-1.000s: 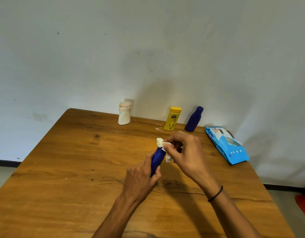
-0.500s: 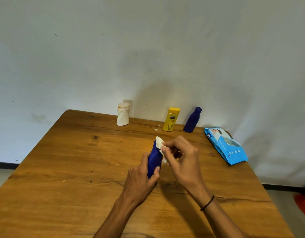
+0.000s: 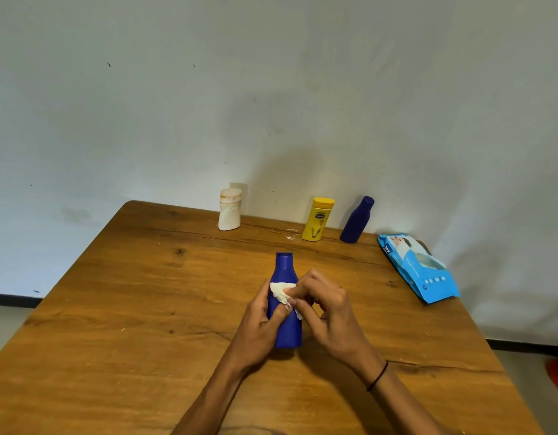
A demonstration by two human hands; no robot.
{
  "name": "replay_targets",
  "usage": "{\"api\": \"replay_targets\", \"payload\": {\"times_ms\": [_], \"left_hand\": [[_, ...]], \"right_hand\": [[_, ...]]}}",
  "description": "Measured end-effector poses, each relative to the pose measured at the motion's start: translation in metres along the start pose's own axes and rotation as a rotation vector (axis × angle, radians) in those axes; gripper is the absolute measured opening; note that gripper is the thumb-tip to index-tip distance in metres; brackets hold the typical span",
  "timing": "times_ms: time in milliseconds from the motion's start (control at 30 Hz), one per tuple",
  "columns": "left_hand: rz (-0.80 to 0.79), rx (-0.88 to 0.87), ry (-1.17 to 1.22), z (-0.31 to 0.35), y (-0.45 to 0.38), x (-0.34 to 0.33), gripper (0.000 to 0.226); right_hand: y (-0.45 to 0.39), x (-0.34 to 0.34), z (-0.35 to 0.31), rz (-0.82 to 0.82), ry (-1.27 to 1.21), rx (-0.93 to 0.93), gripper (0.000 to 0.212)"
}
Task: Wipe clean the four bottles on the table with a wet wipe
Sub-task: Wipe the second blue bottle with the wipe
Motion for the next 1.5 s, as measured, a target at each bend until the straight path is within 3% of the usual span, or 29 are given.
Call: {"api": "replay_targets", "payload": {"times_ms": [233, 467, 567, 767, 867, 1033, 1133, 1200, 1333, 1400, 1500], "left_hand": [[-0.093, 0.089, 0.153, -0.004, -0.001, -0.005, 0.066], [0.004, 0.148, 0.365, -0.011, -0.003, -0.004, 0.058], [0.116, 0.217, 0.425, -0.016, -0.003, 0.005, 0.051], [0.192, 0.185, 0.369, -0.013, -0.003, 0.01, 0.048], [0.138, 0.214, 0.368, -0.013, -0.002, 0.006, 0.056], [-0.006, 0.185, 0.322, -0.01, 0.001, -0.009, 0.049], [-0.02, 0.235, 0.263, -0.015, 0.002, -0.014, 0.063], [0.023, 0.254, 0.243, -0.02, -0.001, -0.012, 0.07], [0.255, 0.232, 0.263, -0.026, -0.008, 0.005, 0.057], [0.362, 0.273, 0.326, -0.031, -0.009, 0.013, 0.064], [0.406, 0.223, 0.32, -0.026, -0.008, 0.016, 0.051]], "right_hand": [[-0.027, 0.008, 0.006, 0.117, -0.054, -0.092, 0.003], [-0.02, 0.003, 0.008, 0.059, -0.287, -0.172, 0.006], [0.004, -0.011, 0.001, 0.028, -0.386, -0.197, 0.004], [0.037, -0.018, -0.006, -0.013, -0.34, -0.164, 0.005], [0.031, -0.015, -0.003, 0.049, -0.277, -0.153, 0.008], [-0.002, -0.006, 0.011, 0.266, -0.234, -0.234, 0.005], [-0.019, -0.005, 0.014, 0.332, -0.273, -0.268, 0.004], [-0.02, -0.013, 0.014, 0.321, -0.344, -0.298, 0.007], [0.007, -0.04, 0.004, 0.244, -0.478, -0.349, 0.005], [0.021, -0.047, -0.004, 0.202, -0.458, -0.326, 0.006], [0.029, -0.048, -0.014, 0.151, -0.315, -0.216, 0.006]]}}
Point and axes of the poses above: each hand's wrist, its own y-axis away from the middle knuckle, its own x-axis out of the back of the hand, z = x × y, the point moved 4 cm from there along -y, towards the middle knuckle, and after that the axes turned 1 degree about -y, right-handed, at the moved point
